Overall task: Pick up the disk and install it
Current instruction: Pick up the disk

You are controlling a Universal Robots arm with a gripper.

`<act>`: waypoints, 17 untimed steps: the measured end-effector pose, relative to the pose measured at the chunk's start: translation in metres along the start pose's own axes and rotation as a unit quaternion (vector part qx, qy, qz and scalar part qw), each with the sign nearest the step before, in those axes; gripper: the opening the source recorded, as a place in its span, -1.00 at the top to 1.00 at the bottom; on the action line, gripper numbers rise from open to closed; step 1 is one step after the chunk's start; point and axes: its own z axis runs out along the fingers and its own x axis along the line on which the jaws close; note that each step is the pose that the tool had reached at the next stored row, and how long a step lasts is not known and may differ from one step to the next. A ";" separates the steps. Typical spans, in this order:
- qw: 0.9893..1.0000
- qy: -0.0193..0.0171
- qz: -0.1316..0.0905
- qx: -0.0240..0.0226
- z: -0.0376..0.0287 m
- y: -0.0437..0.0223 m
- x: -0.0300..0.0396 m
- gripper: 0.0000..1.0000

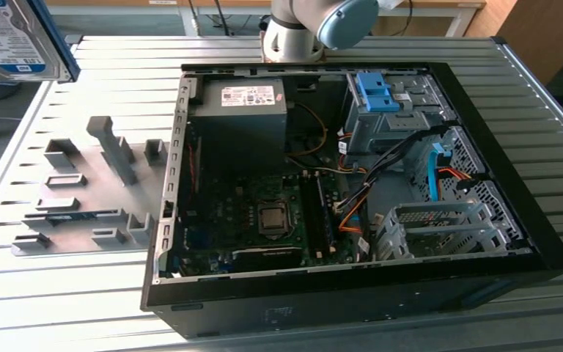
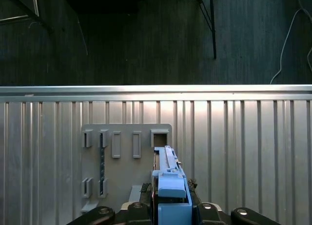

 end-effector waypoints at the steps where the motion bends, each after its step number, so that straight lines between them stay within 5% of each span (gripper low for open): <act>1: 1.000 0.000 0.000 0.000 -0.0008 0.0000 0.0000 0.25; 17: 1.000 0.000 0.000 0.000 -0.0173 0.0001 -0.0002 0.25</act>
